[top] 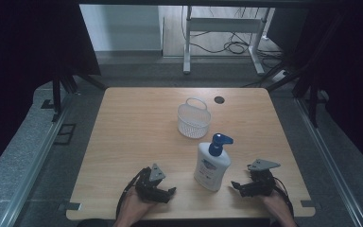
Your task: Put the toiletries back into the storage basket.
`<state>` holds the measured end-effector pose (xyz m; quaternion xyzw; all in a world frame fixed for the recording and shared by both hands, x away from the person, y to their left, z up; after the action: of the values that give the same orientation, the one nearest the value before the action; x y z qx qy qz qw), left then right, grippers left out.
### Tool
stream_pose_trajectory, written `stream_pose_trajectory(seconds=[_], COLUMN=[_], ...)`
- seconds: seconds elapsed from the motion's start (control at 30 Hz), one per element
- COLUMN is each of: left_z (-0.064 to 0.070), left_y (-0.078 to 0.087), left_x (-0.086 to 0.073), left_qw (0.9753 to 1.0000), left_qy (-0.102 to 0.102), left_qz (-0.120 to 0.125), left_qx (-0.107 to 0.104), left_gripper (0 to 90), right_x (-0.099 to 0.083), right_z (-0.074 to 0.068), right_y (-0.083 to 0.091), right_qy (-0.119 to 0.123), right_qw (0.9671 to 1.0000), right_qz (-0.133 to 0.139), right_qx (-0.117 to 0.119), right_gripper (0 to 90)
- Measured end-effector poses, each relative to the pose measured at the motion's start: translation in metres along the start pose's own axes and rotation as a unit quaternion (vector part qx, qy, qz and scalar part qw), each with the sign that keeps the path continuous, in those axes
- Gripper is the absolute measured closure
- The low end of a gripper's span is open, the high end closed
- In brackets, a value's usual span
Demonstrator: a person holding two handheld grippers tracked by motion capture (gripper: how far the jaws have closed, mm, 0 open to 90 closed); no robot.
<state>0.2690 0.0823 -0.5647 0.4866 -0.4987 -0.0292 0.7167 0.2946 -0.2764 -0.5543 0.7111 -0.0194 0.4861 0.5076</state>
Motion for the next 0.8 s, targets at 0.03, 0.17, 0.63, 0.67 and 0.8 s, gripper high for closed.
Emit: stream_pose_trajectory(seconds=[0.03, 0.17, 0.63, 0.67, 0.8], left_z=[0.0, 0.0, 0.0, 0.0, 0.0], left_y=[0.0, 0.0, 0.0, 0.0, 0.0], left_x=[0.0, 0.0, 0.0, 0.0, 0.0], left_qw=[1.0, 1.0, 1.0, 1.0, 1.0], left_qy=[0.0, 0.0, -0.001, -0.001, 0.0], left_qz=[0.0, 0.0, 0.0, 0.0, 0.001], left_qx=[0.0, -0.001, -0.001, -0.001, 0.0], left_gripper=[12.0, 12.0, 12.0, 12.0, 12.0], right_x=[0.001, 0.003, 0.017, 0.019, 0.022], right_z=[-0.001, -0.005, -0.023, -0.024, -0.028], right_y=[0.001, 0.004, 0.013, 0.013, 0.015], right_qy=[0.0, 0.007, 0.048, 0.049, 0.048], right_qw=[1.0, 0.9999, 0.9971, 0.997, 0.9961], right_qz=[0.002, 0.006, 0.027, 0.028, 0.034], right_qx=[0.001, 0.009, 0.052, 0.053, 0.065], right_gripper=[3.2, 1.4, 0.0, 0.0, 0.0])
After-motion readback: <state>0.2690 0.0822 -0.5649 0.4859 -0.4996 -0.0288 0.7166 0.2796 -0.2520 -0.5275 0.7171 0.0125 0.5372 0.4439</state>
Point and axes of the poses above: each handheld gripper's, and its own axes: y roughly backward along the jaws, x roughly out of its top, z roughly to its right, the point moved 3 cm from there along -y, roughly forward along the jaws
